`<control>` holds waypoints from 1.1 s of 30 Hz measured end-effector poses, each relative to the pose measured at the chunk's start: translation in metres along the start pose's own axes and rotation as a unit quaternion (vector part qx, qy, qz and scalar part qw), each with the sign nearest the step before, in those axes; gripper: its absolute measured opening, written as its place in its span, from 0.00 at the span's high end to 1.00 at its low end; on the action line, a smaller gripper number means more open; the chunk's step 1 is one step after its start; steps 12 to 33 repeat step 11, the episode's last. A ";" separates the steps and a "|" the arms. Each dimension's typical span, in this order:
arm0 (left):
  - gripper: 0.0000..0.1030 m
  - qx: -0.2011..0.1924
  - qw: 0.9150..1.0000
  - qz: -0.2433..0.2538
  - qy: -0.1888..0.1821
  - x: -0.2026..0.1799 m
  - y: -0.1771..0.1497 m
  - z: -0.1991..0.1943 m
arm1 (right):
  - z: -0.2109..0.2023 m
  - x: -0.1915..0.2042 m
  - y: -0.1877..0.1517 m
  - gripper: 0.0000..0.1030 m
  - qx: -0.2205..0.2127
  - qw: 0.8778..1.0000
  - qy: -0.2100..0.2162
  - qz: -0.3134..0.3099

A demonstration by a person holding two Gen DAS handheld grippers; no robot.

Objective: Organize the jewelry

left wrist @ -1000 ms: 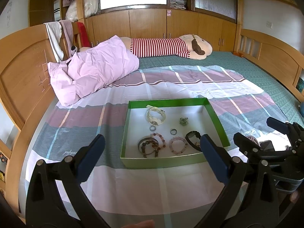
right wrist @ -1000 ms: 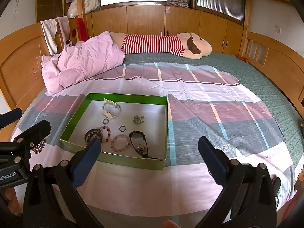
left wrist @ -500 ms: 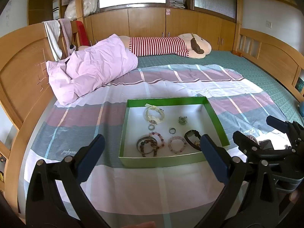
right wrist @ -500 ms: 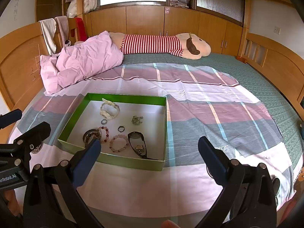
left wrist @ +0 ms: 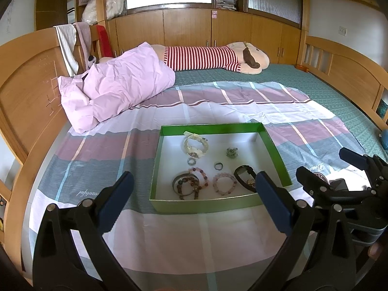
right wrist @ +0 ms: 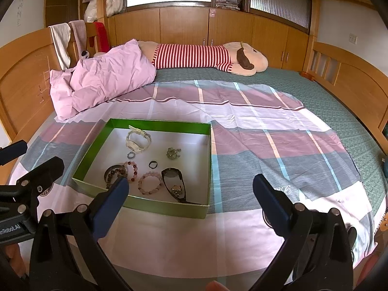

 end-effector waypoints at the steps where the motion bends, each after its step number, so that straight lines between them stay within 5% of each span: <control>1: 0.04 0.000 1.000 0.002 0.001 0.000 0.000 0.000 | 0.001 0.000 0.000 0.03 0.000 1.000 -0.001 -0.001; 33: 0.04 0.000 1.000 0.003 0.000 0.000 -0.015 0.003 | 0.005 -0.005 -0.021 0.03 0.016 1.000 0.003 0.003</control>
Point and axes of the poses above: each gripper's, at about its wrist camera, not at the fingertips, and z roughly the way its jaws point, x to its left, y to its top, the point moved 4 cm from there along z, roughly the way its jaws point, and after that the axes turned 7 degrees about -x, right-handed, at the moved point
